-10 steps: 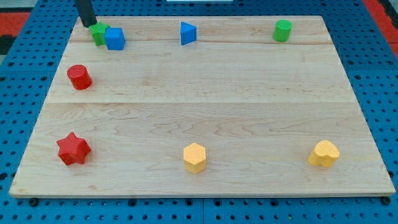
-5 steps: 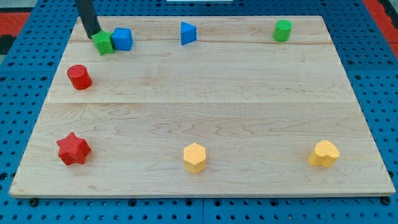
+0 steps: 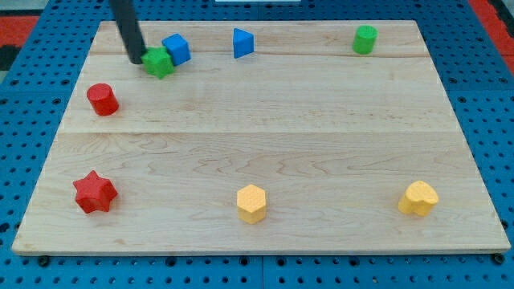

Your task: Place the green star towards the bottom left side of the blue triangle

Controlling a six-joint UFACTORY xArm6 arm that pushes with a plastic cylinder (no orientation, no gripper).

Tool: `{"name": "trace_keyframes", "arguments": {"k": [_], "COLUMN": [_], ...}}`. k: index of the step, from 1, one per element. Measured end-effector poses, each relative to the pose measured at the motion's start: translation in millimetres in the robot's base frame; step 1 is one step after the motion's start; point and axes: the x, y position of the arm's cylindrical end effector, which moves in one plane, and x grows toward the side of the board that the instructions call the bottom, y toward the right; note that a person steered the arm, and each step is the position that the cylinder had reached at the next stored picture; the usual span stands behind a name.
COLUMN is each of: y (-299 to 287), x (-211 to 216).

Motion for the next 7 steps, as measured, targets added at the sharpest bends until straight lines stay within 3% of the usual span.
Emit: {"name": "trace_keyframes", "arguments": {"k": [1, 3, 5, 7], "y": [9, 120, -3, 1], "x": [25, 45, 13, 20]}}
